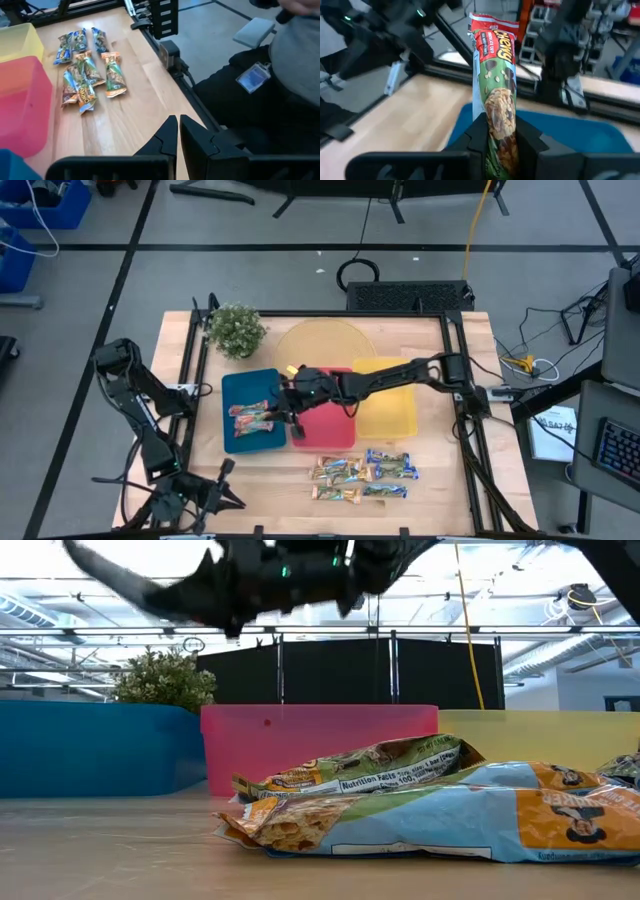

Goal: Pick and place Granola Bars by type
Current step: Put the red granola bar into the blue bin

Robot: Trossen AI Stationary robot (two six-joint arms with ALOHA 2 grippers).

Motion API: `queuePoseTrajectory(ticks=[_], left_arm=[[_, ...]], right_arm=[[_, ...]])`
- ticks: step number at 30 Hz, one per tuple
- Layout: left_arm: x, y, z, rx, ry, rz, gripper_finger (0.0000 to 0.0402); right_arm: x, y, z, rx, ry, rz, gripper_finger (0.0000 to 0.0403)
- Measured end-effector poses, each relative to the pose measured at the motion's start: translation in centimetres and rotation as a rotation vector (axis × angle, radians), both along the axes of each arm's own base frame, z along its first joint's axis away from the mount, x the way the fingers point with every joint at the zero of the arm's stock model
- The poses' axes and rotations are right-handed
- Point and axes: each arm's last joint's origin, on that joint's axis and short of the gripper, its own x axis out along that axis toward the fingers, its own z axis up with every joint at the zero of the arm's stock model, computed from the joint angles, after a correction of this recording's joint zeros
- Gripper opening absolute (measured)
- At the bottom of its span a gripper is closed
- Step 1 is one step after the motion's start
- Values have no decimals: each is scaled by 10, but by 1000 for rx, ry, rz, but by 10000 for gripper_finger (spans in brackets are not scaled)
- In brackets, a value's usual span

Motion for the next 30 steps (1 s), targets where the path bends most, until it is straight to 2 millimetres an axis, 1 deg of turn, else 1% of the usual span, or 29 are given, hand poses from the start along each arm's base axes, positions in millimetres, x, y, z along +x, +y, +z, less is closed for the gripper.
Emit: queuePoseTrajectory(ticks=[5, 16, 24, 30], left_arm=[[1, 1, 0, 11, -4, -1, 26], [1, 1, 0, 16, -6, -4, 26], [1, 0, 0, 11, -7, -2, 26], [1, 0, 0, 9, -7, -1, 26]], right_arm=[[9, -6, -29, 33, 28, -16, 48], [17, -11, -73, 46, 75, -21, 48], [16, -18, -74, 55, 90, -34, 48], [16, -17, -74, 53, 94, -31, 49]])
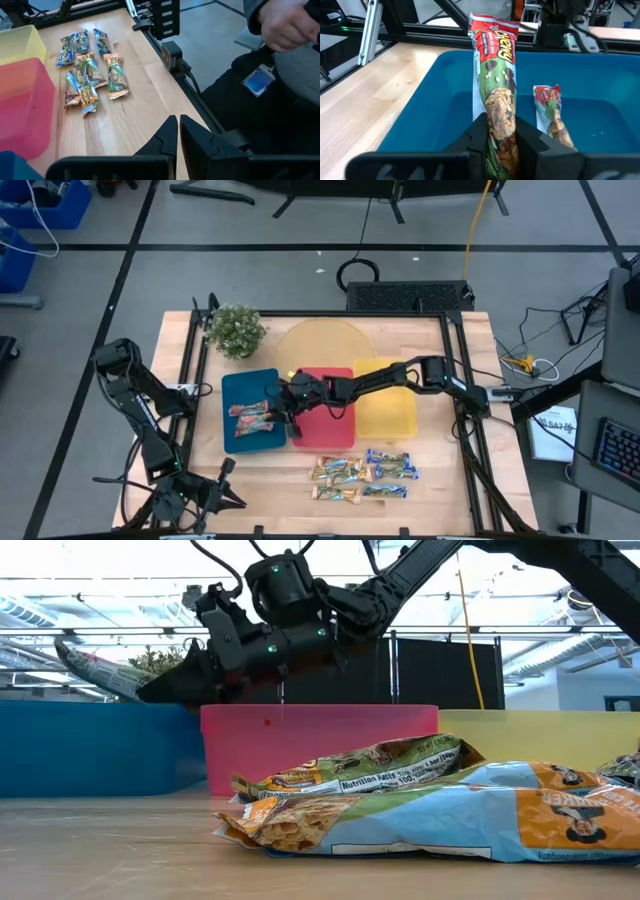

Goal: Pick and place Granola Bars by type
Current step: Put the red granola bar into the blue bin

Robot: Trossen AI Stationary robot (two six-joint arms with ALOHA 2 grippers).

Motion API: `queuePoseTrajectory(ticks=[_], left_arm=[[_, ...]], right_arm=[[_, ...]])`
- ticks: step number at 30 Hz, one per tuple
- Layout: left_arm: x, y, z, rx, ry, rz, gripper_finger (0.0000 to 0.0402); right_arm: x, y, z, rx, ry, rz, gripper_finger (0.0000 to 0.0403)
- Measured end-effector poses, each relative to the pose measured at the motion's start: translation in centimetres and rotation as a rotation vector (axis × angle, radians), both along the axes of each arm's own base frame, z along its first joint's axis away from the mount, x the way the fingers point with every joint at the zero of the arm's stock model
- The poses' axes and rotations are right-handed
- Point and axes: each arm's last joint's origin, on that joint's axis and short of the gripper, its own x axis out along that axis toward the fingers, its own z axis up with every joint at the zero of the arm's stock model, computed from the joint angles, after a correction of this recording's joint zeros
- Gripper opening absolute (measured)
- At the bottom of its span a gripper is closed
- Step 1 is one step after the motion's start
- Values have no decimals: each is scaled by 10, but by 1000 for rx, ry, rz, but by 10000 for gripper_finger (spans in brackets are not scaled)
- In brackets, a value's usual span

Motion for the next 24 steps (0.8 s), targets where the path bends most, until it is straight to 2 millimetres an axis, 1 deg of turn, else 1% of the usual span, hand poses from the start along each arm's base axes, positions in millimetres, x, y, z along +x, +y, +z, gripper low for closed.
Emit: queuePoseTrajectory(ticks=[5, 9, 19, 22, 24], left_arm=[[0, 0, 0, -1, 0, 1, 26], [0, 0, 0, 0, -1, 0, 26], [0, 0, 0, 1, -2, 1, 26], [0, 0, 0, 1, -2, 1, 26], [0, 0, 0, 1, -2, 1, 26]], right_arm=[[-1, 0, -2, 49, 39, -19, 55], [-2, 1, -5, 41, 67, -16, 63], [-2, 1, -4, 38, 61, -12, 125], [-3, 1, 3, 38, 57, -11, 128], [-6, 2, 18, 37, 45, -8, 126]])
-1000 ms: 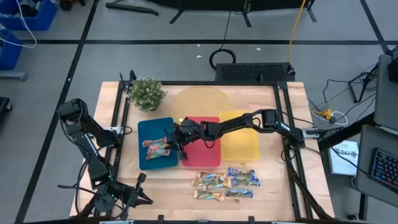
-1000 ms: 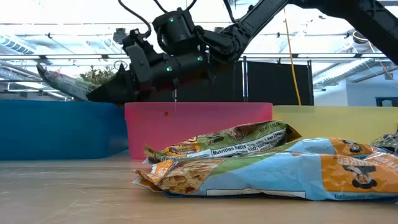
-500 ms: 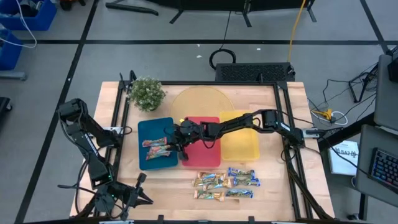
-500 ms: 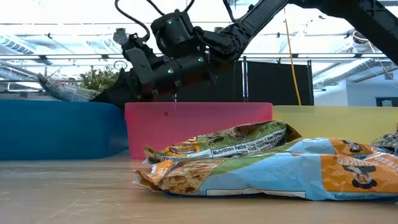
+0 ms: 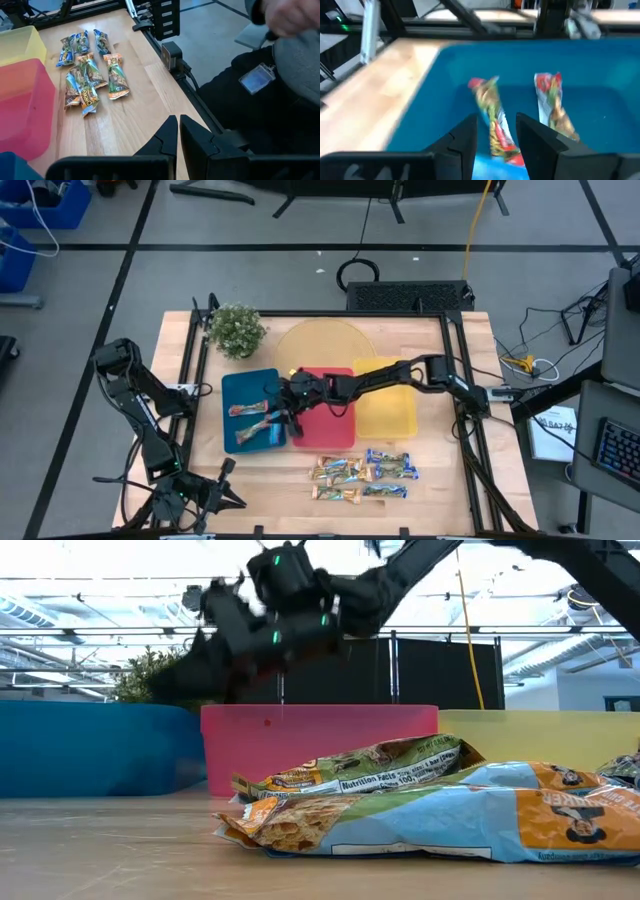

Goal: Pick and place Granola Bars by type
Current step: Put the red granola bar into the blue bin, then put the yellow granola bar into the pink bin

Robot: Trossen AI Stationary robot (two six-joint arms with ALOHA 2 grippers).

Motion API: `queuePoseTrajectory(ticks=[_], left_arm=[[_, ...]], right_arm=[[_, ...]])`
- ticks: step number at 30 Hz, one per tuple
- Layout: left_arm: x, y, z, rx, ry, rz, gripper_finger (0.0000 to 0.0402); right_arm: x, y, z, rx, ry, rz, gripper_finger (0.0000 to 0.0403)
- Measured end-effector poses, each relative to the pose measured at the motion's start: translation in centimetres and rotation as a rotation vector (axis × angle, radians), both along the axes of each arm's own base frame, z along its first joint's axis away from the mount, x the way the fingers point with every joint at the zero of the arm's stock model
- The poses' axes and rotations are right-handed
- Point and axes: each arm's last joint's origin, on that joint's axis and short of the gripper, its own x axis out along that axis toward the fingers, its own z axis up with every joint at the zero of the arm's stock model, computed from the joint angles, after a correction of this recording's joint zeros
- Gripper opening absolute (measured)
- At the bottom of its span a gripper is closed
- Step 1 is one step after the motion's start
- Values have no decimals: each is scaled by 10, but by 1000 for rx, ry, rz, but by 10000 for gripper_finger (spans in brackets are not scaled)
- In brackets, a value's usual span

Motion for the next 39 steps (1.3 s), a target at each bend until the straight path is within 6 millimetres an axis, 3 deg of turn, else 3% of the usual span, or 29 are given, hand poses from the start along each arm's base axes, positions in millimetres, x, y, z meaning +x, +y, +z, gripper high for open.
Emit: queuePoseTrajectory(ticks=[6, 13, 17, 20, 26, 32, 39], left_arm=[[0, 0, -1, -6, 7, 6, 26], [0, 0, -1, -14, 13, 12, 26], [1, 2, -1, -7, -2, 38, 26], [4, 4, 0, -2, -12, 66, 26], [14, 9, 0, -3, -14, 111, 26], [26, 18, 0, -11, -12, 170, 26], [39, 27, 0, 40, -25, 197, 26]], right_arm=[[-28, 7, 71, -36, 36, 29, 111], [-96, 31, 158, -97, 125, 98, 61], [-139, 54, 186, -188, 121, 114, 11], [-173, 65, 196, -185, 55, 165, 8], [-239, 51, 187, -115, -167, 118, 1], [-295, 22, 142, -58, -269, 6, 1], [-335, -3, 97, 4, -302, -137, 1]])
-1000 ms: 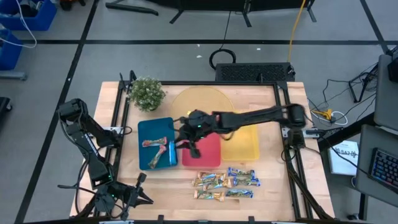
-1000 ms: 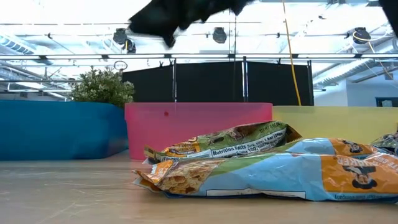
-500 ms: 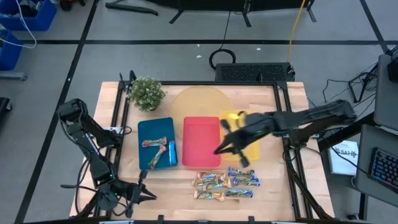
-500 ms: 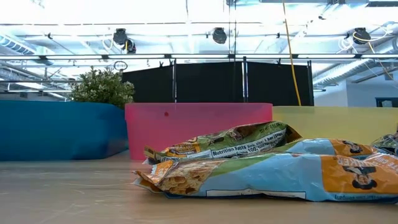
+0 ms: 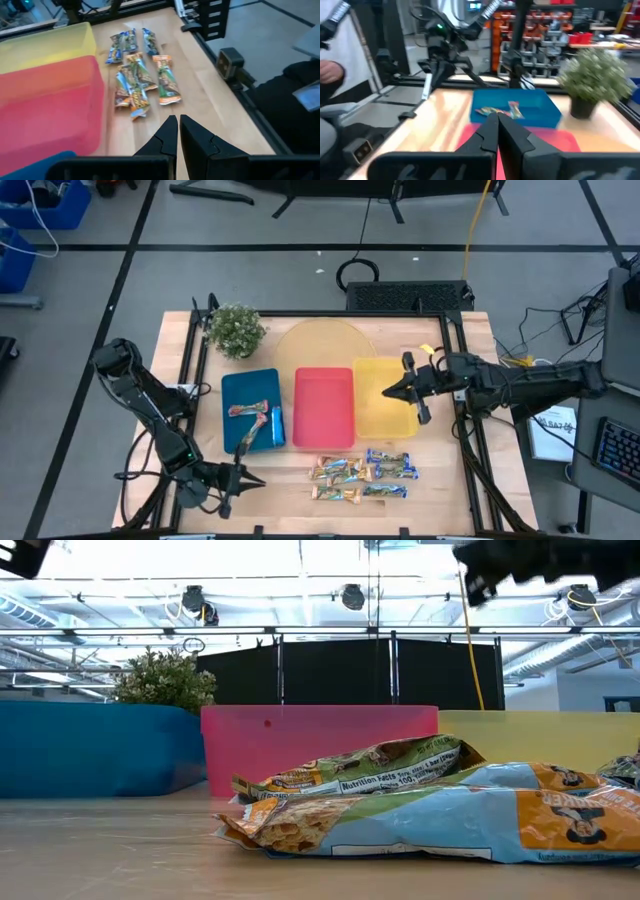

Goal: Pick and place Granola Bars by type
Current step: Put the yellow granola bar into the pink bin

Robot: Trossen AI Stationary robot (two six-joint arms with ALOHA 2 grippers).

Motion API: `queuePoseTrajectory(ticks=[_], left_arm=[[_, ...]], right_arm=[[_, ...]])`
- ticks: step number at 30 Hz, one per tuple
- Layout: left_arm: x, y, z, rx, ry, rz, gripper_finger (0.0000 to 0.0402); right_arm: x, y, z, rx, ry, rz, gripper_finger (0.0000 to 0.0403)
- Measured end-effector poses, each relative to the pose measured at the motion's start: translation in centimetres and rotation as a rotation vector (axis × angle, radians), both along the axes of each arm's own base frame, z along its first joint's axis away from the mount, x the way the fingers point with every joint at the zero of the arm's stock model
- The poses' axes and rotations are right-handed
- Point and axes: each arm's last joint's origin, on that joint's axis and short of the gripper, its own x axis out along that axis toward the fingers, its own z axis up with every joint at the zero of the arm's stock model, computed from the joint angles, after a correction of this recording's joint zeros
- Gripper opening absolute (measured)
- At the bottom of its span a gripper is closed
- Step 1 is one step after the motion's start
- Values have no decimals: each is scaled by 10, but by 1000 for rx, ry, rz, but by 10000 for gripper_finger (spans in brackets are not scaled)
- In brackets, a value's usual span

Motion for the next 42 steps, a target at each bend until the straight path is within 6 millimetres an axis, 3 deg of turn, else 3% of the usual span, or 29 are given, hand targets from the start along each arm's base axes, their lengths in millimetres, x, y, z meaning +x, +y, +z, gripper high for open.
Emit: queuePoseTrajectory(ticks=[9, 25, 29, 33, 38, 42], left_arm=[[15, 13, 0, -46, 9, 90, 26], [24, 20, 0, -75, 14, 126, 26], [29, 22, 5, -144, -24, 164, 26], [51, 32, 13, -232, 14, 156, 26], [88, 45, 16, -250, 164, 122, 26], [118, 44, 17, -207, 229, 89, 26]], right_arm=[[-19, -6, -45, -12, -117, -42, 0], [-24, -5, -66, -47, -132, -42, 0], [-29, -6, -68, -48, -248, -68, 0], [-34, -6, -57, -5, -401, -95, 0], [-34, -7, -56, -57, -421, -125, 0], [-34, -10, -58, -33, -400, -232, 0]])
